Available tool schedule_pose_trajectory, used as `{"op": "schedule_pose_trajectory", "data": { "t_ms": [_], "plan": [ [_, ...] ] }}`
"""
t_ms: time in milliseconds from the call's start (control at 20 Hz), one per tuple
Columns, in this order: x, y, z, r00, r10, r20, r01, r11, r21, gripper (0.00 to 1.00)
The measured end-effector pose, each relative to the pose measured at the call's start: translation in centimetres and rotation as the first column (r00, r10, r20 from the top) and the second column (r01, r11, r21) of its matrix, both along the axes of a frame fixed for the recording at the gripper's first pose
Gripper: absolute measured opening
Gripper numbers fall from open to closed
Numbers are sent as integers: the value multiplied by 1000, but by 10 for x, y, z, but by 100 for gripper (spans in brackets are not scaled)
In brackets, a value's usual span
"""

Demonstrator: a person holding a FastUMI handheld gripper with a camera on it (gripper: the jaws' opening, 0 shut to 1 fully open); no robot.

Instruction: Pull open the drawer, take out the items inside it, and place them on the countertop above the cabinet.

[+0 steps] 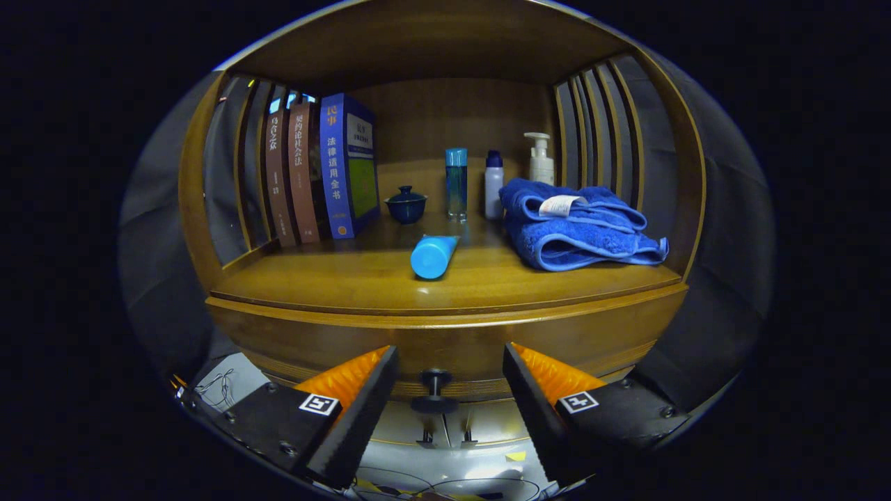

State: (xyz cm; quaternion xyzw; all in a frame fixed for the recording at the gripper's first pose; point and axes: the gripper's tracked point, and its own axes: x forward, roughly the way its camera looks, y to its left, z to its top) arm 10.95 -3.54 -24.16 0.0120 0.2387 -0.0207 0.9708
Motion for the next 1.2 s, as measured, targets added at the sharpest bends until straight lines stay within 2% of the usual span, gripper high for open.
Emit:
{"op": "schedule_pose_trajectory", "data": {
  "t_ms": [200,400,650,900,1200],
  "plan": [
    [-7,4,36,998,16,56,-16,1000,-9,99],
    [-12,7,94,988,26,155,-25,1000,-12,99],
    [-30,12,167,963,42,267,-35,999,-31,99],
    [-58,21,236,920,65,388,-48,997,-54,98],
    [-81,25,267,896,70,439,-63,998,-31,98]
  ]
}}
